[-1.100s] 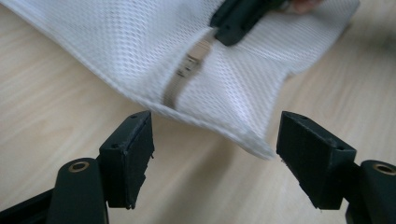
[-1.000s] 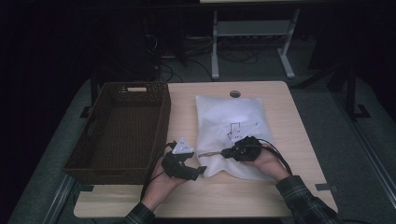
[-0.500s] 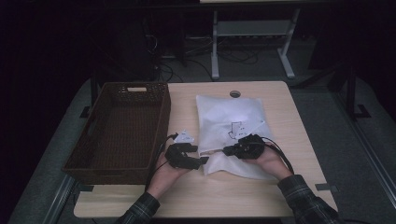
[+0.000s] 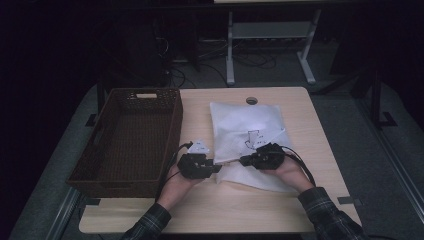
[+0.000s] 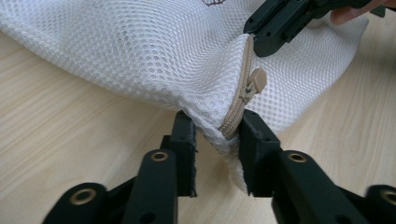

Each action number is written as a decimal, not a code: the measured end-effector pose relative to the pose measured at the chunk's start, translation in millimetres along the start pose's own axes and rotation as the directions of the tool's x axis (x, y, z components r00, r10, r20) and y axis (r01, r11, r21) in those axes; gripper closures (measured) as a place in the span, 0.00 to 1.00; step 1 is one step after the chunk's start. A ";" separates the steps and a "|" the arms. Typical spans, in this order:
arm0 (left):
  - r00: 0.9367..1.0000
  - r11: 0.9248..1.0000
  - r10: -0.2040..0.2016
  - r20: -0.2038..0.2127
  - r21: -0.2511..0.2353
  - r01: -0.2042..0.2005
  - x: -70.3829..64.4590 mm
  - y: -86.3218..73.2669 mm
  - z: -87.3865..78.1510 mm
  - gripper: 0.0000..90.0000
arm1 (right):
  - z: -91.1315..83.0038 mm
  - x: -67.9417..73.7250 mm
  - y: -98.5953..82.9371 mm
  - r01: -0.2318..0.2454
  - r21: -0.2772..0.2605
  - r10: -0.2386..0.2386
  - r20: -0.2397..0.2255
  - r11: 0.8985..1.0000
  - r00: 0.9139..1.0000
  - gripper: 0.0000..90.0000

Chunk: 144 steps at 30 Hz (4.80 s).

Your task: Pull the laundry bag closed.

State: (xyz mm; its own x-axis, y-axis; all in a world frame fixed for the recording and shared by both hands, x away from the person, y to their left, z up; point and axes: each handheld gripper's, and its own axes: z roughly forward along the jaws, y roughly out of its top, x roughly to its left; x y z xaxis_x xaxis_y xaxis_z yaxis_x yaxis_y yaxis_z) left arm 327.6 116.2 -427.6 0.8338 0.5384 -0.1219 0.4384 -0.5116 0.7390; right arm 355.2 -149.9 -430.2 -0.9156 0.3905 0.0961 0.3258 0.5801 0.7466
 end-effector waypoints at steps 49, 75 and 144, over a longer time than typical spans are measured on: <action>0.999 1.000 0.031 0.026 -0.001 -0.031 -10.0 -14.2 0.3 0.91 | 29.0 43.7 17.9 0.005 0.015 -0.004 -0.070 1.000 0.998 0.96; 1.000 1.000 -0.009 0.003 0.018 0.009 -10.0 -13.0 0.3 0.92 | 29.8 41.8 16.9 -0.021 0.055 0.022 -0.008 0.998 1.000 0.97; 0.994 0.995 -0.104 -0.033 -0.008 0.104 -8.5 -15.0 -2.6 0.92 | -20.9 21.5 -17.2 -0.110 0.045 0.102 0.153 0.993 0.983 0.96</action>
State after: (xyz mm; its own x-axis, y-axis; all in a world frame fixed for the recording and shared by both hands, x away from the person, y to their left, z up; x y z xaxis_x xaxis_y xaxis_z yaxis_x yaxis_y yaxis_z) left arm 313.0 121.1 -435.9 0.7724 0.6101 -0.1765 0.5199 -0.4479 0.7274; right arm 325.0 -166.4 -427.2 -0.8305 0.5526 0.0699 0.4351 0.5652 0.7009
